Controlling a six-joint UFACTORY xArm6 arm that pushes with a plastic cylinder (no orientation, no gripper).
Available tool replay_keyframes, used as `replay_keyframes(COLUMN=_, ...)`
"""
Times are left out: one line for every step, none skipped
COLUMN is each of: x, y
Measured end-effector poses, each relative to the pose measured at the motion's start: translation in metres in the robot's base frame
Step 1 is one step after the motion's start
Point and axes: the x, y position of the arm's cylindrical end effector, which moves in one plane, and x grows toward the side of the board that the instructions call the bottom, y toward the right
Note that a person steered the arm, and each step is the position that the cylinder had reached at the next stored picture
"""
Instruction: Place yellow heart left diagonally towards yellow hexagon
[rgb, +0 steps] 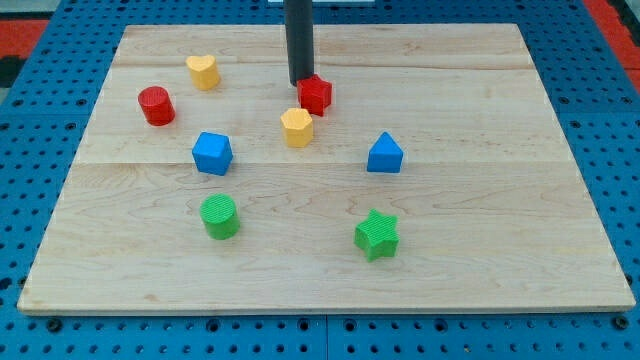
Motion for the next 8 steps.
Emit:
replay_keyframes(x=-0.019, y=0.01)
replay_keyframes(x=0.002, y=0.024)
replay_keyframes(x=0.017, y=0.01)
replay_keyframes(x=-0.021, y=0.004)
replay_keyframes(x=-0.064, y=-0.043)
replay_keyframes(x=-0.069, y=-0.143)
replay_keyframes(x=-0.047, y=-0.165)
replay_keyframes(x=-0.036, y=-0.136)
